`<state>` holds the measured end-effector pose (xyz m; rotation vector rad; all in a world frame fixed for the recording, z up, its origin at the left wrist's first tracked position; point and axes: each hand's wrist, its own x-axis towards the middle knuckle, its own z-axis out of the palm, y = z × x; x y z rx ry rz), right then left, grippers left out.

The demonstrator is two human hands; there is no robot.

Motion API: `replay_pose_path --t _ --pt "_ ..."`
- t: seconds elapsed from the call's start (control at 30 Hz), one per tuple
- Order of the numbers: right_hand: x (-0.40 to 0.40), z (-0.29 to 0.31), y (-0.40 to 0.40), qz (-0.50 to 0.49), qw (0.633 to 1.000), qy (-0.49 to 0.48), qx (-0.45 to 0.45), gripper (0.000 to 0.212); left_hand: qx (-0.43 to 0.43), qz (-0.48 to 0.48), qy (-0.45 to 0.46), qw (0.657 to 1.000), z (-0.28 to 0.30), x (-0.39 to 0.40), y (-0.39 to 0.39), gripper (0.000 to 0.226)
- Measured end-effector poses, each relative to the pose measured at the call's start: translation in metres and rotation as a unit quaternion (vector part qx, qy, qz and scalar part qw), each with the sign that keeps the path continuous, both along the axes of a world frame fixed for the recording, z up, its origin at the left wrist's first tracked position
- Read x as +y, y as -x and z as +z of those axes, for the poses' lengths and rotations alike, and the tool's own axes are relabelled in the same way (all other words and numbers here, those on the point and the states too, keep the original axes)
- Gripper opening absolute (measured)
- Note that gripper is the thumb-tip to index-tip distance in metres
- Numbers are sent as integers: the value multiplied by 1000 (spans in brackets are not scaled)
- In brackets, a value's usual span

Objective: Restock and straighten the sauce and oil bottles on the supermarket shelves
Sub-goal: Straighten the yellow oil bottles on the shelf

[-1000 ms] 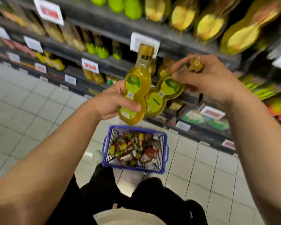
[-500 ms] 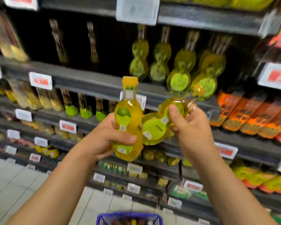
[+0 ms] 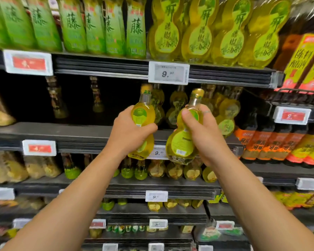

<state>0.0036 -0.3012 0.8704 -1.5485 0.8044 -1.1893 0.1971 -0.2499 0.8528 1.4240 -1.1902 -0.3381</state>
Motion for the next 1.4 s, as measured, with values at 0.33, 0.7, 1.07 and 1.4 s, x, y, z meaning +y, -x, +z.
replay_pose_path --t 0.33,0.7,1.07,1.4 --pt "-48 -1 -14 -51 960 143 236 34 -27 -120 45 991 -4 -47 -20 31" --pt "-56 -11 -12 -97 945 165 266 45 -29 -74 12 997 -19 -65 -21 60" --pt "-12 0 34 -172 846 238 445 85 -68 -5 -61 996 -24 -36 -30 54" --pt "11 -6 -59 -17 929 229 290 62 -100 59 -14 993 -44 -20 -22 60"
